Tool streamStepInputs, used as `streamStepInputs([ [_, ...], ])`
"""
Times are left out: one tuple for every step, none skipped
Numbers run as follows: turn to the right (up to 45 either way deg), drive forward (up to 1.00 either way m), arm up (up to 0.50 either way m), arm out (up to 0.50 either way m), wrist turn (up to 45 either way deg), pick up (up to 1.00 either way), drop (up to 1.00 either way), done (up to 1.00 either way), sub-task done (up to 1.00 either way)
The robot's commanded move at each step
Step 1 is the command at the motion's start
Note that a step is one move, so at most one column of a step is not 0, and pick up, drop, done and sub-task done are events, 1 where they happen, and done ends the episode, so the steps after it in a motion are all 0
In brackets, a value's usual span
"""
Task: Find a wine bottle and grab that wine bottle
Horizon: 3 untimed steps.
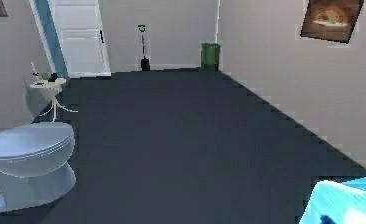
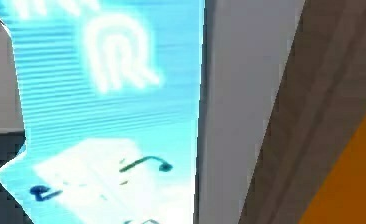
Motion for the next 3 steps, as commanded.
streamStepInputs([
  [-39.0,0.00,0.00,0.00,0.0,0.00,0.00,0.00,0.00],
  [0.0,0.25,0.00,0.00,0.0,0.00,0.00,0.00,0.00],
  [33.0,0.00,0.00,0.00,0.0,0.00,0.00,0.00,0.00],
])
